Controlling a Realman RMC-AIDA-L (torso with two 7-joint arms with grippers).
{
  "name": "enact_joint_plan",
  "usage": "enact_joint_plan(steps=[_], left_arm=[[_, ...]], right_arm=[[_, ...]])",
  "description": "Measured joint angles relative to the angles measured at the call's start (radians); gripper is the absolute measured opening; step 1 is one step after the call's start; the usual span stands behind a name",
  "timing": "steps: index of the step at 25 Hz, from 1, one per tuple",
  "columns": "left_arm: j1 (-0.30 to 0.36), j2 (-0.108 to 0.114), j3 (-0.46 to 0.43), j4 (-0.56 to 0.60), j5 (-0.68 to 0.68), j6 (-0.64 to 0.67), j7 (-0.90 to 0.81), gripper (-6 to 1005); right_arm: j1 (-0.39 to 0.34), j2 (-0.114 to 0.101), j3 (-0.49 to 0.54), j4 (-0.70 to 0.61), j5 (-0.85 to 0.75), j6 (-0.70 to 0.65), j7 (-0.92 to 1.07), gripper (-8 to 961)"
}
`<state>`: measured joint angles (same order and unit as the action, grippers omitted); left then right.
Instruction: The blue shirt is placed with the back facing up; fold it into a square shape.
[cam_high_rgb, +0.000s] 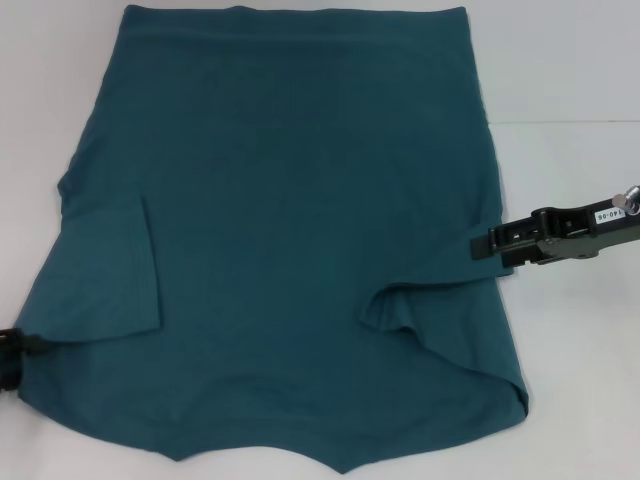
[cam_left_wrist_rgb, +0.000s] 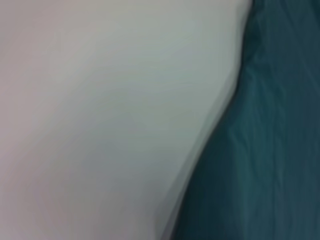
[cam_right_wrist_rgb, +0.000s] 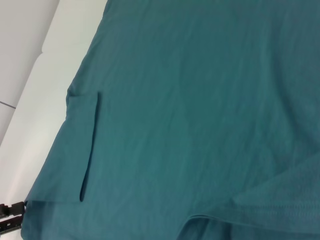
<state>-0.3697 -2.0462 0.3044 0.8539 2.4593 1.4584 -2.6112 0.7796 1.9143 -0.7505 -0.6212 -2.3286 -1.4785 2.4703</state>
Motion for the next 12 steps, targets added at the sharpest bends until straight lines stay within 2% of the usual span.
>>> enact_joint_plan(steps=[4, 12], left_arm=[[-0.021, 0.004, 0.018, -0.018, -0.001, 0.002, 0.006, 568], [-0.044, -0.002, 0.022, -0.017, -0.009, 0.010, 0.023, 567]], right_arm=[[-0.001, 0.000, 0.000, 0.000, 0.000, 0.000, -0.002, 669], [-0.007, 0.000, 0.004, 0.000, 0.000, -0.002, -0.004, 664]])
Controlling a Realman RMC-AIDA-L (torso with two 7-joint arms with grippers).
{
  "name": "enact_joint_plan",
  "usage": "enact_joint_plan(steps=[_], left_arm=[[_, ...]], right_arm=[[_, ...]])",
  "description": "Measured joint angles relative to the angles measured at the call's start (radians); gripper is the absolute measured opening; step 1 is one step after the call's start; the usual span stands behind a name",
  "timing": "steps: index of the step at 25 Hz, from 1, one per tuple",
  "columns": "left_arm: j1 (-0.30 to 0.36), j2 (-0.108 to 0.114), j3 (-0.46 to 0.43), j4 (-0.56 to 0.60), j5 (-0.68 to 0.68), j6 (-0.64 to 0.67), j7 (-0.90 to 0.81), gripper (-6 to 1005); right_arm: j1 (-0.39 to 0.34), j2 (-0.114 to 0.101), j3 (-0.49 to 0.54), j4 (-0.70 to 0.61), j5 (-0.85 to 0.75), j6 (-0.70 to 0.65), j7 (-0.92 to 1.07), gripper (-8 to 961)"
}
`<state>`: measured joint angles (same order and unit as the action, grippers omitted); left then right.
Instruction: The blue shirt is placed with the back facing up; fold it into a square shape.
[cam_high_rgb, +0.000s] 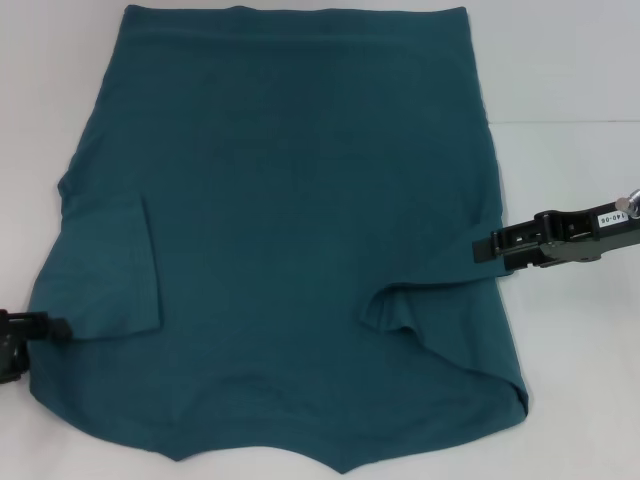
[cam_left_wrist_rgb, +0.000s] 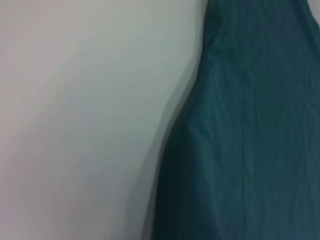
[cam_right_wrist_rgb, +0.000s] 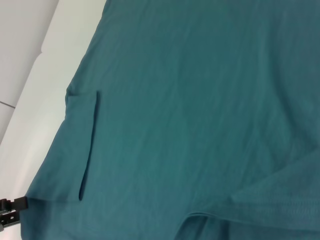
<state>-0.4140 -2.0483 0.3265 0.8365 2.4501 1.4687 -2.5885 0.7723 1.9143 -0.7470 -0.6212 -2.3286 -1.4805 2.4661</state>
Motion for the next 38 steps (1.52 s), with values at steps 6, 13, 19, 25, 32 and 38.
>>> enact_joint_plan(steps=[6, 13, 19, 25, 32, 38], left_arm=[[0.003, 0.003, -0.004, 0.008, -0.010, 0.001, 0.014, 566], [-0.003, 0.010, -0.002, 0.004, -0.011, 0.004, 0.033, 308], [-0.004, 0.015, -0.007, 0.006, -0.053, 0.041, 0.097, 58], [-0.007, 0.023, -0.009, 0.010, -0.075, 0.051, 0.107, 14], [-0.024, 0.026, -0.008, 0.005, -0.076, 0.044, 0.114, 14], [-0.023, 0.027, -0.009, 0.004, -0.076, 0.042, 0.115, 14]], right_arm=[[-0.007, -0.004, 0.007, 0.000, 0.000, -0.002, -0.005, 661], [-0.010, -0.009, 0.009, 0.000, 0.000, -0.008, -0.010, 657], [-0.022, -0.023, 0.002, 0.000, -0.009, -0.052, -0.015, 653], [-0.053, -0.052, -0.003, 0.000, -0.081, -0.130, -0.024, 649], [-0.086, -0.045, -0.012, 0.000, -0.100, -0.149, -0.083, 645], [-0.100, -0.022, -0.033, 0.003, -0.101, -0.147, -0.177, 642]])
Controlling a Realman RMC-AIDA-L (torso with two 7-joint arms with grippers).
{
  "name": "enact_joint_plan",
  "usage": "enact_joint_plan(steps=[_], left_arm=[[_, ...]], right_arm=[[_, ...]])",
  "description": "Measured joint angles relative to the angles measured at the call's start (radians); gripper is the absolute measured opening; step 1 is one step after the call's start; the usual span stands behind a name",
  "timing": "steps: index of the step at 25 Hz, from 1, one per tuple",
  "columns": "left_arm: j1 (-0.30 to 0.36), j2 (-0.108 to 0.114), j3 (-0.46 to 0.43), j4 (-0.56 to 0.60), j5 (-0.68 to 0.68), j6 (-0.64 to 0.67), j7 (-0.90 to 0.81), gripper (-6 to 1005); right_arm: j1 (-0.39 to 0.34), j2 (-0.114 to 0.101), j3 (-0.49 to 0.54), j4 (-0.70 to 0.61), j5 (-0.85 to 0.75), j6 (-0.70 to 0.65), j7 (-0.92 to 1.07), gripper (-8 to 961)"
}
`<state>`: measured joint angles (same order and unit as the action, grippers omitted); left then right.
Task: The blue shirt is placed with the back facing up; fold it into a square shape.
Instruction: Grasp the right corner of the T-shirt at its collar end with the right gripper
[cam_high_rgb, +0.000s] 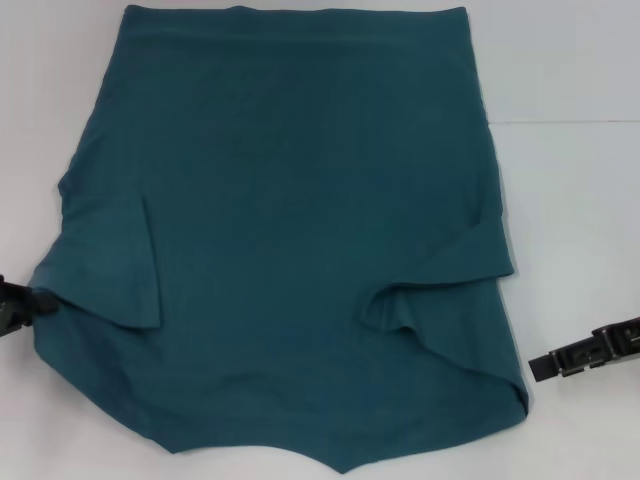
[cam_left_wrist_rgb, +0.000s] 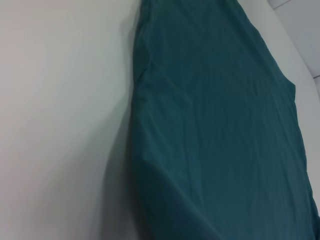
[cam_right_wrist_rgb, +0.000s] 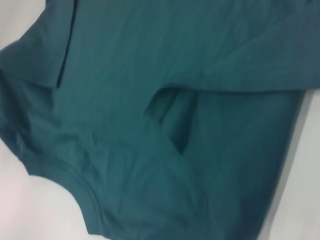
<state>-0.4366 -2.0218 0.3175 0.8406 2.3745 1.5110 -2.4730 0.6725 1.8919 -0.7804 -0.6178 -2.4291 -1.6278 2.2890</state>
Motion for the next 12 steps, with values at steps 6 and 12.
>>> enact_joint_plan(steps=[6, 12], left_arm=[[0.004, -0.001, 0.000, -0.001, 0.000, -0.002, 0.001, 14], [0.003, -0.004, 0.000, -0.002, 0.000, -0.002, 0.002, 14]], right_arm=[[0.003, 0.029, -0.021, 0.002, -0.037, 0.034, -0.009, 638], [0.013, 0.054, -0.022, -0.001, -0.054, 0.054, -0.003, 634]])
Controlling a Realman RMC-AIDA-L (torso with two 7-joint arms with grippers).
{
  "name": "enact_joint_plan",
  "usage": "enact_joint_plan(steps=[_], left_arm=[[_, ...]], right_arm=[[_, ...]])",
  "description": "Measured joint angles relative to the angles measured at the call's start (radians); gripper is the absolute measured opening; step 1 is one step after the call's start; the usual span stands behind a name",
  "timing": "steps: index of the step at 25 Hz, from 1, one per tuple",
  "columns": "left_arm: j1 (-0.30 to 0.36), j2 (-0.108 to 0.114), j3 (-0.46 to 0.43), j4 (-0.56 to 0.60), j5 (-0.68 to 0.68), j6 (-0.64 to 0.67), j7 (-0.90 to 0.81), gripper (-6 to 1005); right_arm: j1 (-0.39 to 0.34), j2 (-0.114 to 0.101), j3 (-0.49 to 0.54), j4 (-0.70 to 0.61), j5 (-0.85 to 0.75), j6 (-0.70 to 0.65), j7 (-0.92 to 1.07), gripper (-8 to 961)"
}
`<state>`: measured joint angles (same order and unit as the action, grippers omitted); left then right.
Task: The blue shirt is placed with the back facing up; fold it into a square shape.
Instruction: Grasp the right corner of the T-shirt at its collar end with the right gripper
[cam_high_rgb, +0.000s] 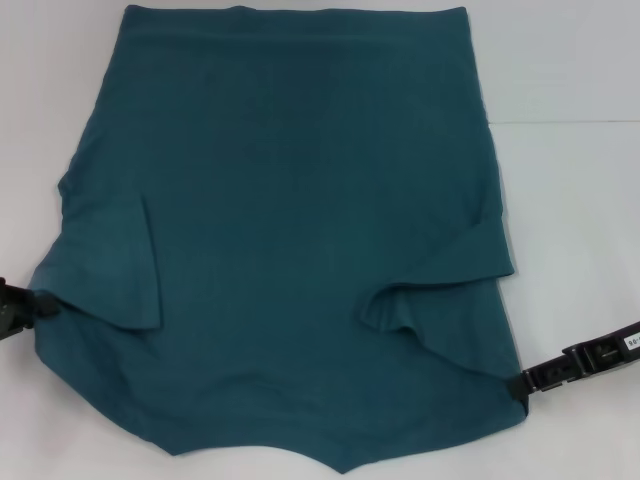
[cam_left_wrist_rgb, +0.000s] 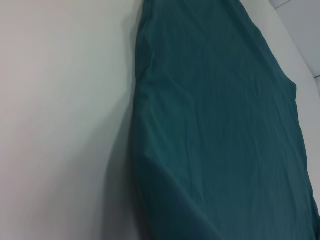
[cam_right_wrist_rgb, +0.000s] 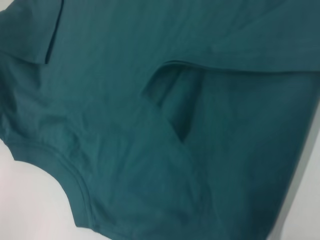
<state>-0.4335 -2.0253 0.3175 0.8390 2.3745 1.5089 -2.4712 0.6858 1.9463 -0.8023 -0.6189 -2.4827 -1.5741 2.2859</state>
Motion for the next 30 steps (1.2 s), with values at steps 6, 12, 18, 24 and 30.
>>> enact_joint_plan(steps=[6, 12, 18, 24, 30], left_arm=[[-0.002, -0.002, 0.000, -0.002, 0.000, -0.004, 0.000, 14], [-0.001, -0.003, 0.000, -0.010, 0.000, -0.012, 0.000, 14], [0.000, -0.002, 0.000, -0.012, 0.000, -0.020, 0.000, 14], [0.001, -0.001, 0.000, -0.012, 0.000, -0.024, 0.000, 14], [-0.001, -0.001, 0.000, -0.012, 0.000, -0.030, 0.000, 14]], right_arm=[[0.007, 0.006, -0.007, 0.006, 0.000, 0.021, 0.016, 631], [0.011, 0.009, -0.019, 0.006, 0.000, 0.041, 0.021, 627], [0.017, 0.020, -0.030, 0.007, 0.000, 0.056, 0.022, 623], [0.031, 0.034, -0.052, 0.009, 0.001, 0.059, 0.029, 620], [0.050, 0.050, -0.074, 0.010, 0.001, 0.056, 0.039, 616]])
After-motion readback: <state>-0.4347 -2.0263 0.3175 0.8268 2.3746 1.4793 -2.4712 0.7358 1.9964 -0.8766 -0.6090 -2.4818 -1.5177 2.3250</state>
